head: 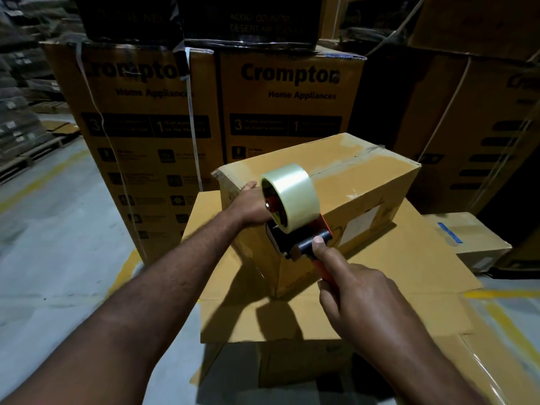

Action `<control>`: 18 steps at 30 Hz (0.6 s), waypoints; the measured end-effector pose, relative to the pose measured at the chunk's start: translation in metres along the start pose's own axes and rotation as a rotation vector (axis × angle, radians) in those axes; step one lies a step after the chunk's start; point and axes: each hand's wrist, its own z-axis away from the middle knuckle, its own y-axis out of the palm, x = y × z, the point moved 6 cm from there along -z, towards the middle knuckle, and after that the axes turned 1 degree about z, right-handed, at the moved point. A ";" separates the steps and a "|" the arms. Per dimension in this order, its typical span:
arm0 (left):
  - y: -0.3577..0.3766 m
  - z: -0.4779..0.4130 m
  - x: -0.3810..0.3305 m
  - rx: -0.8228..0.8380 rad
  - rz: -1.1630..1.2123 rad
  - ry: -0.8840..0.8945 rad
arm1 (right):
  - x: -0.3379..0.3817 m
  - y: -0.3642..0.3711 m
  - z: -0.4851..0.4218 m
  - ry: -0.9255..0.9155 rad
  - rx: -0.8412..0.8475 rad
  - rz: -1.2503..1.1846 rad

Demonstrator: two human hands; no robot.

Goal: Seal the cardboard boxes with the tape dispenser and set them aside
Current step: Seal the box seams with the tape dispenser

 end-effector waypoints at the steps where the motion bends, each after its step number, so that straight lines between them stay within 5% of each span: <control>1: -0.001 0.002 -0.005 0.011 -0.043 0.026 | -0.002 0.003 0.002 0.009 -0.004 -0.017; 6: 0.002 0.000 -0.004 0.124 -0.310 0.085 | -0.011 0.008 0.014 0.014 -0.048 -0.069; 18: 0.012 0.012 -0.004 0.266 -0.125 0.012 | -0.025 0.027 0.020 0.022 -0.085 -0.167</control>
